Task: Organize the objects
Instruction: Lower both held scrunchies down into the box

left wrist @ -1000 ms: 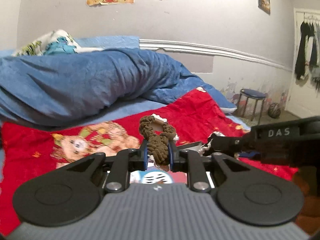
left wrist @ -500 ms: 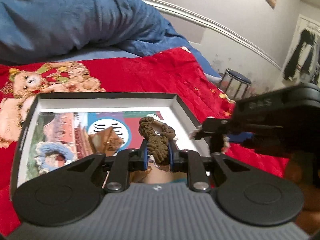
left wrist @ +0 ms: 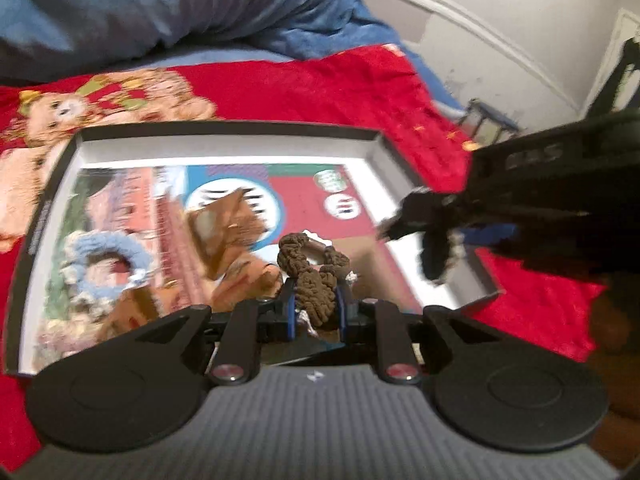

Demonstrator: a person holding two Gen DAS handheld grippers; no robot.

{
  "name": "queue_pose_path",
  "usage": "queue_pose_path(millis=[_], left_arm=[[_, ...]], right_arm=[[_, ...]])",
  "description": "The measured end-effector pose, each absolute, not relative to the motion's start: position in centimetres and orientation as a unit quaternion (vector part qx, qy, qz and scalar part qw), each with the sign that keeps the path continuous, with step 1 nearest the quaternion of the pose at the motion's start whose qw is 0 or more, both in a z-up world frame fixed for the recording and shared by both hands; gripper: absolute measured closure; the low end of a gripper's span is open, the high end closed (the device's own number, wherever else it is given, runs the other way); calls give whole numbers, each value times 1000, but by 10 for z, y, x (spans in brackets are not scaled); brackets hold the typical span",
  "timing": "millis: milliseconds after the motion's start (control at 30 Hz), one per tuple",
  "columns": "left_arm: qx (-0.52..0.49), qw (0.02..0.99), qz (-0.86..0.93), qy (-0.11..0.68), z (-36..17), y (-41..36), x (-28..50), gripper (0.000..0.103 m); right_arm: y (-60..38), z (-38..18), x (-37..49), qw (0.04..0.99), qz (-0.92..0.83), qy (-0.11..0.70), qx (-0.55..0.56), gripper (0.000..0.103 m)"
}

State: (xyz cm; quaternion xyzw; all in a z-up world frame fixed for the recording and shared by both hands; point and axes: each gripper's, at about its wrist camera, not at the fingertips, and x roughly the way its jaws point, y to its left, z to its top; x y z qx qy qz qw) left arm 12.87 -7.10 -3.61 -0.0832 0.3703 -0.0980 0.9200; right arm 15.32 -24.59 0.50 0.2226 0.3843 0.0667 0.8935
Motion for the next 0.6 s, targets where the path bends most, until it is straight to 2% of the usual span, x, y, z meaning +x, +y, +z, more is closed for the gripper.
queue_pose_path(millis=[100,600], left_arm=[[-59,922,-65,378,-39,-69,127,79],[-65,922,-70,376,-38,-66,127,79]], right_arm=[[-242,7,151,896,69,382,215,85],[-241,0,153,891,91,386,222,85]])
